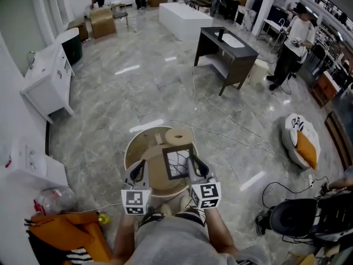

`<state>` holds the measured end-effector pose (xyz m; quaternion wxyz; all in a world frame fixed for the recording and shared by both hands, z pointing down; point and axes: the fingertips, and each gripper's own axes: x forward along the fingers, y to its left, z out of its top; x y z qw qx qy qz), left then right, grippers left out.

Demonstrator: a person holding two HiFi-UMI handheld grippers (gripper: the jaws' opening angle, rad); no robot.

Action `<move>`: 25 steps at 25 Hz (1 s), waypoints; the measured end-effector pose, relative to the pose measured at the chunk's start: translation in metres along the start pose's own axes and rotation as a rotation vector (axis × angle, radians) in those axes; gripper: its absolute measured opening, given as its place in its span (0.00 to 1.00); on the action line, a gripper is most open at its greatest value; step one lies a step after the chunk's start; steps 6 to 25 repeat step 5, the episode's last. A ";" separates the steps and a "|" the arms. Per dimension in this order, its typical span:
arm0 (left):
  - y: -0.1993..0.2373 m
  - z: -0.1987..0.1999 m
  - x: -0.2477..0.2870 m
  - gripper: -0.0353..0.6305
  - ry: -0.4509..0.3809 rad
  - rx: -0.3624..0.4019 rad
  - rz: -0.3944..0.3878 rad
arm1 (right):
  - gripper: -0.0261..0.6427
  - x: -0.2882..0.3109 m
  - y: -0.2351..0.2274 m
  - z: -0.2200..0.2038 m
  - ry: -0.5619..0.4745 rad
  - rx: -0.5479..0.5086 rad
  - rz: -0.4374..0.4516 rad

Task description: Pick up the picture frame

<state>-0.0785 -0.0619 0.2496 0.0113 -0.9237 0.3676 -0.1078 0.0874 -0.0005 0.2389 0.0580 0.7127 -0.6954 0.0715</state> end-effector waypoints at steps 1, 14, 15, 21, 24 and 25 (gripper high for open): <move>0.000 0.000 -0.001 0.08 -0.001 0.001 0.000 | 0.14 0.000 0.001 0.000 -0.001 0.000 0.000; 0.000 0.002 -0.003 0.08 -0.005 0.001 -0.001 | 0.14 -0.002 0.004 0.001 -0.003 -0.001 0.002; 0.000 0.002 -0.003 0.08 -0.005 0.001 -0.001 | 0.14 -0.002 0.004 0.001 -0.003 -0.001 0.002; 0.000 0.002 -0.003 0.08 -0.005 0.001 -0.001 | 0.14 -0.002 0.004 0.001 -0.003 -0.001 0.002; 0.000 0.002 -0.003 0.08 -0.005 0.001 -0.001 | 0.14 -0.002 0.004 0.001 -0.003 -0.001 0.002; 0.000 0.002 -0.003 0.08 -0.005 0.001 -0.001 | 0.14 -0.002 0.004 0.001 -0.003 -0.001 0.002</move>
